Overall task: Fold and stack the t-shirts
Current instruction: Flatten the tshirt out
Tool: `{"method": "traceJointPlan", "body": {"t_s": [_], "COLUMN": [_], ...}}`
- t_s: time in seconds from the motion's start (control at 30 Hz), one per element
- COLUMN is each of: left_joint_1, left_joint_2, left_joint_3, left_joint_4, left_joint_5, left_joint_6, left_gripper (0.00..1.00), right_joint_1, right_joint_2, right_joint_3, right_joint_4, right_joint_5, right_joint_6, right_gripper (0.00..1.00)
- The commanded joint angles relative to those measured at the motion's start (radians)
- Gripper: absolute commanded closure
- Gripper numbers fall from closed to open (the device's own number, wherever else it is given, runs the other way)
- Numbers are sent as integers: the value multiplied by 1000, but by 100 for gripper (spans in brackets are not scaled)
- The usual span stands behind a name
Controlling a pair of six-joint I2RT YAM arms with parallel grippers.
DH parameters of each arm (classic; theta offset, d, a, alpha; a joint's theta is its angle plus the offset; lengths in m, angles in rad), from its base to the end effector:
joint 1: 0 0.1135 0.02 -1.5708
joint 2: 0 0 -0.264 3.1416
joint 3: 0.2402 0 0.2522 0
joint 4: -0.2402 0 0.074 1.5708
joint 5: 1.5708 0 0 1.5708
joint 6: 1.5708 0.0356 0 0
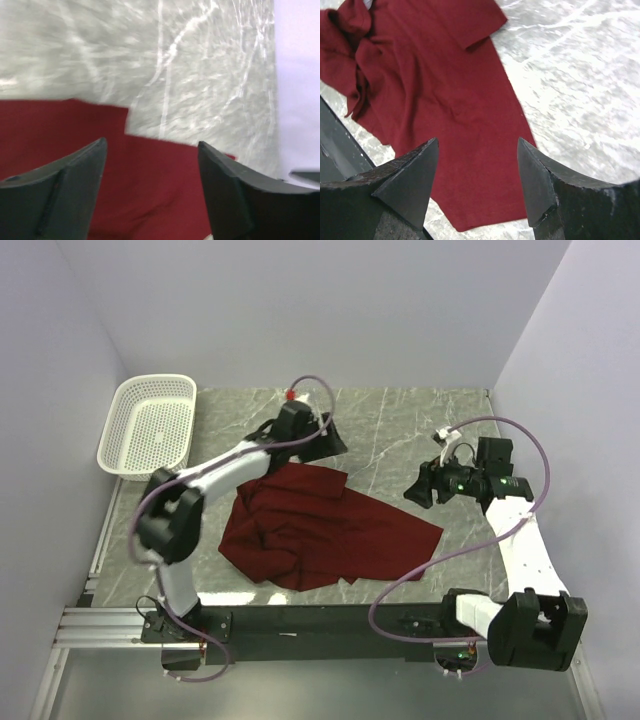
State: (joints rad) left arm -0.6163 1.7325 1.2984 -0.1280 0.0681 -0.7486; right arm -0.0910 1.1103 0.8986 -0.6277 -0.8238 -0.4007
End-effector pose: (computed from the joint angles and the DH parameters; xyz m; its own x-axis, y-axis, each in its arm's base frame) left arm 0.3272 -0.2347 0.2671 -0.7431 -0.3057 -0.5952 0.1609 0.7818 -0.6025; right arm 0.2218 0.0060 0.2841 -0.5162 -0.2190 -0.8280 -0.6816 0.6904 0.2423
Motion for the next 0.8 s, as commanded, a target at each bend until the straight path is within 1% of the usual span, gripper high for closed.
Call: {"method": "traceJointPlan", "body": {"t_s": [0.0, 0.03, 0.07, 0.1, 0.13, 0.2, 0.23, 0.27, 0.3, 0.43, 0.6, 0.67, 0.77], "left_joint_1": [-2, -3, -8, -14, -19, -48, -69, -79, -86, -109, -111, -112, -112], "left_joint_2": [169, 253, 286, 315, 353, 378, 401, 416, 433, 536, 570, 588, 608], "left_joint_3": [198, 281, 315, 341, 376, 406, 441, 462, 519, 639, 651, 667, 690], "left_joint_4": [-112, -151, -188, -243, -263, -312, -332, -355, -422, -551, -582, -598, -611], "left_joint_5": [185, 173, 127, 105, 70, -57, -65, -114, -170, -235, -274, -284, -304], "left_joint_6": [-130, -165, -201, -254, -279, -326, -336, -351, -372, -388, -394, -390, -380], "left_gripper": [23, 26, 29, 29, 29, 29, 28, 29, 30, 35, 44, 46, 46], "right_joint_1": [-41, -53, -58, -61, -67, -72, -73, -78, -81, -92, -101, -107, -113], "right_joint_2": [-3, 2, -1, -4, -13, -24, -27, -29, -29, -20, -23, -23, -18], "right_joint_3": [-1, -1, -1, -3, -6, -10, -12, -12, -12, -6, -6, -6, -6], "right_joint_4": [25, 22, 22, 23, 31, 40, 43, 40, 39, 25, 22, 20, 16], "right_joint_5": [-43, -49, -52, -52, -52, -57, -61, -63, -66, -81, -93, -97, -101], "right_joint_6": [17, 20, 22, 26, 29, 39, 39, 39, 39, 31, 30, 28, 26], "right_gripper": [30, 30, 30, 30, 30, 30, 30, 30, 31, 31, 31, 31, 31]}}
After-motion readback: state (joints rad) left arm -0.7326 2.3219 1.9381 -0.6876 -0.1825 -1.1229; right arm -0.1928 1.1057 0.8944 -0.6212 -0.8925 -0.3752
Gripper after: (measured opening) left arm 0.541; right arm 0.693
